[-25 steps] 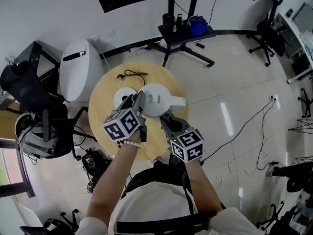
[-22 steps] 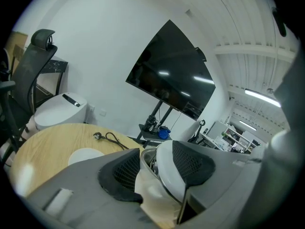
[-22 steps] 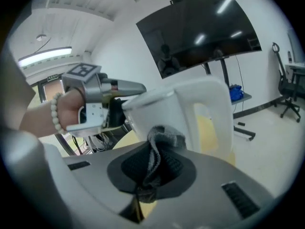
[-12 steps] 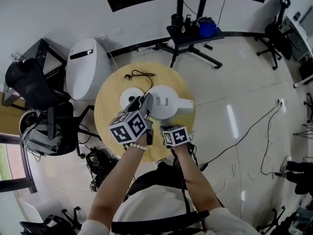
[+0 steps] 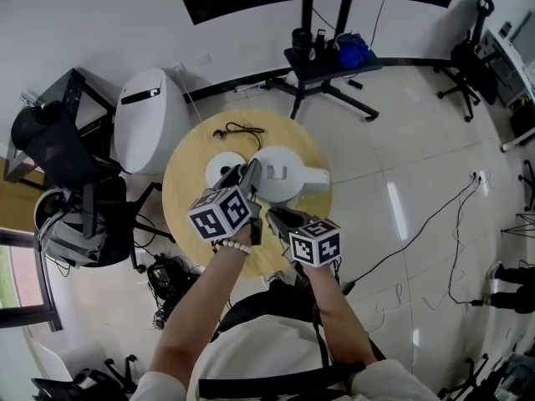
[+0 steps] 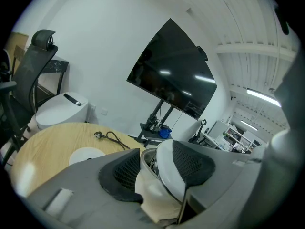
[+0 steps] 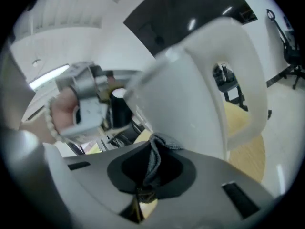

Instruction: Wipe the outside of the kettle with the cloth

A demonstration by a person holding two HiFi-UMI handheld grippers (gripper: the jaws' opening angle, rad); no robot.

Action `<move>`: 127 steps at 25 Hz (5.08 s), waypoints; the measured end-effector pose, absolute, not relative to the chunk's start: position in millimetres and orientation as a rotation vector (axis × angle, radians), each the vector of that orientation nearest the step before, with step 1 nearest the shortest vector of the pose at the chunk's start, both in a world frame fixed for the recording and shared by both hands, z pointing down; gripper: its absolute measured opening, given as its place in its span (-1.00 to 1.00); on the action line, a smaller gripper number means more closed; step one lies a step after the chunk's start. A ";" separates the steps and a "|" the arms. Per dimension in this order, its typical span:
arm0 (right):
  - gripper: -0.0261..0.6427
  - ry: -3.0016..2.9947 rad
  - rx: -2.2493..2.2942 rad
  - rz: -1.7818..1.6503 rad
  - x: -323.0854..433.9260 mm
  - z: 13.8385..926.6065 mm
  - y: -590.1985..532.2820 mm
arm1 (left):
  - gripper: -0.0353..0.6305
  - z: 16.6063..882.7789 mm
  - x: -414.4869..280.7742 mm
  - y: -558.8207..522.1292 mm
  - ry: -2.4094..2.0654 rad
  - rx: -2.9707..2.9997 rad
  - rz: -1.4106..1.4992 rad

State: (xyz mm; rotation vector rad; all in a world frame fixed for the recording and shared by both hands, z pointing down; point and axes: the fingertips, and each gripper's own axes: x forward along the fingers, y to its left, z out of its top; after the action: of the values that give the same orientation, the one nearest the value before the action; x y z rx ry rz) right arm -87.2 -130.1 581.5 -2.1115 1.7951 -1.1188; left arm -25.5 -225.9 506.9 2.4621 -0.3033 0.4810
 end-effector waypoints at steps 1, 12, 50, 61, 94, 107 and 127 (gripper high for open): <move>-0.83 1.799 -2.098 -1.054 -86.6 561.3 -129.6 | -0.26 506.8 -25.7 -226.0 -0.305 2.461 0.483; -0.83 1.798 -1.927 -0.787 -96.7 532.4 -153.0 | -0.26 506.8 -26.8 -226.8 -0.334 2.456 0.481; -0.83 1.834 -1.841 -0.944 -75.1 477.1 -83.5 | -0.06 471.4 -54.9 -235.9 -0.422 2.447 0.291; -0.83 2.346 -1.785 -0.732 1.0 381.3 -78.7 | -0.87 427.1 -132.9 -208.8 -0.801 2.481 0.046; -0.83 2.996 -1.125 -0.486 25.4 338.9 -8.0 | -0.87 438.1 -159.2 67.2 -1.659 2.073 -0.121; -0.83 3.076 -1.079 -0.691 84.0 411.8 112.9 | -0.87 454.5 -65.3 158.4 -1.644 2.057 -0.017; -0.83 3.233 -0.901 -0.625 147.6 423.8 136.9 | -0.87 433.0 25.2 173.2 -1.799 1.992 -0.009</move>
State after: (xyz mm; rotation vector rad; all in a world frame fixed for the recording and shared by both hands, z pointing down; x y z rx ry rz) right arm 147.6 136.9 423.8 -0.9009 3.2328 -0.6255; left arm 25.2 173.2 433.0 1.9924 -1.7994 -0.0089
